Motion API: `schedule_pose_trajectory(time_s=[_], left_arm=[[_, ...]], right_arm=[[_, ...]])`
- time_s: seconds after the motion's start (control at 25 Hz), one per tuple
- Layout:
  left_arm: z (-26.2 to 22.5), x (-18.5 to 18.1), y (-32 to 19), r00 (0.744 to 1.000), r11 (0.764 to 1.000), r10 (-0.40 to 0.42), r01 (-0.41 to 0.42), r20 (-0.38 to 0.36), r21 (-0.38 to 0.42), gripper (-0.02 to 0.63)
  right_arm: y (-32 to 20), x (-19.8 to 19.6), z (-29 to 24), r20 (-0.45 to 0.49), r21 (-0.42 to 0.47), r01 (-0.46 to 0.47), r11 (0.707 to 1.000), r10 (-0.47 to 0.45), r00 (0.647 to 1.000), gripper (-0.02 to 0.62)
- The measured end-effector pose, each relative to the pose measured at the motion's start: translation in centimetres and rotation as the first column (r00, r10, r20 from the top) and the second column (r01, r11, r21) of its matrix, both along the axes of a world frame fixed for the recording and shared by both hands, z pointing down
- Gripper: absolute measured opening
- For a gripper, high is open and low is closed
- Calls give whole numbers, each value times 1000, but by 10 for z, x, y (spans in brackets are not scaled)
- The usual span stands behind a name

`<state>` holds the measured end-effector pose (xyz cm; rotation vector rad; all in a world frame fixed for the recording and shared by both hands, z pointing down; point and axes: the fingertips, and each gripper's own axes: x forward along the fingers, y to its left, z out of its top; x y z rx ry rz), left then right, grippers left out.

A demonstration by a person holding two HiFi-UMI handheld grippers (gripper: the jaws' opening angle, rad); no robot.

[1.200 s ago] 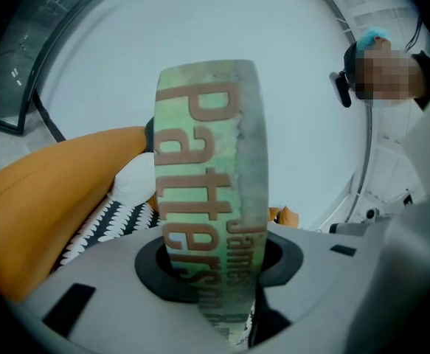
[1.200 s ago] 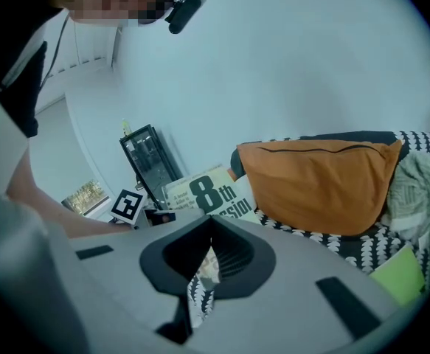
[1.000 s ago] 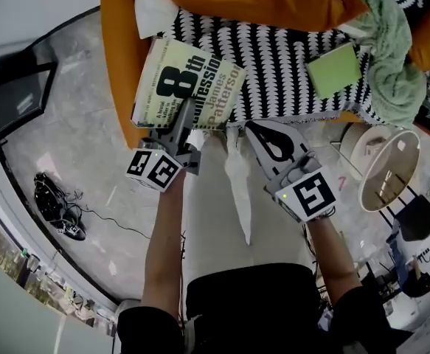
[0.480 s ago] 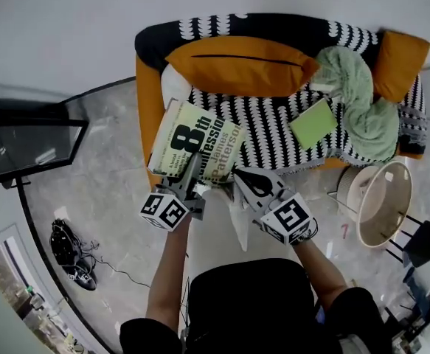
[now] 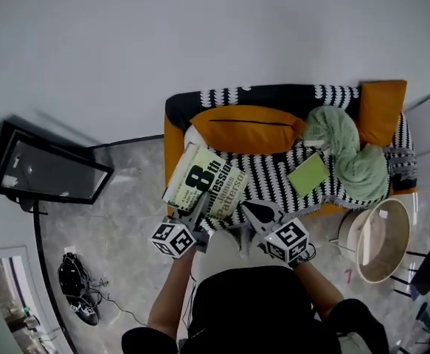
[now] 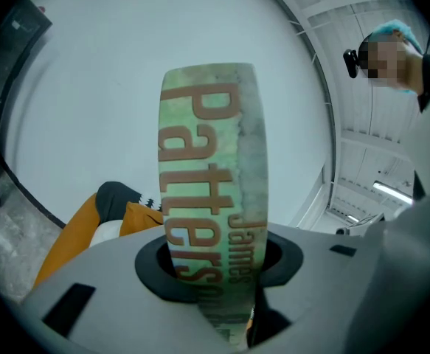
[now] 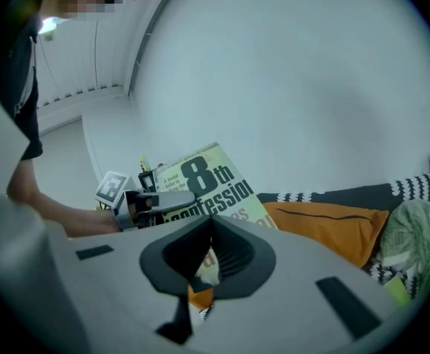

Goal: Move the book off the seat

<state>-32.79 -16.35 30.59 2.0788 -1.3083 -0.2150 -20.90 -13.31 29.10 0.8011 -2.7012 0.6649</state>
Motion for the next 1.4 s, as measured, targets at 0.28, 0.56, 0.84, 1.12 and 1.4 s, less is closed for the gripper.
schedule_pose_trajectory(time_s=[0.28,0.56,0.84,1.12,1.4], left_arm=[[-73,-9,18,999,998,-20,18,46,62,163],[-111,-5,24,1000,991,-13,10,22,130,163],[-140,0,29,998,987,39,-45,44,157,163],[-160,13,19,995,976,93,-97,28,194,163],[-163,33,5,989,969,145,-138,-20,204,163]], right_arm=[[4,-10,-75,57,89,-9,996,4,998,15],[5,3,-116,74,174,-40,984,28,997,15],[6,16,-144,93,207,-122,971,105,990,15],[11,30,-154,76,209,-161,965,148,986,15],[4,44,-140,47,166,-255,953,251,967,15]])
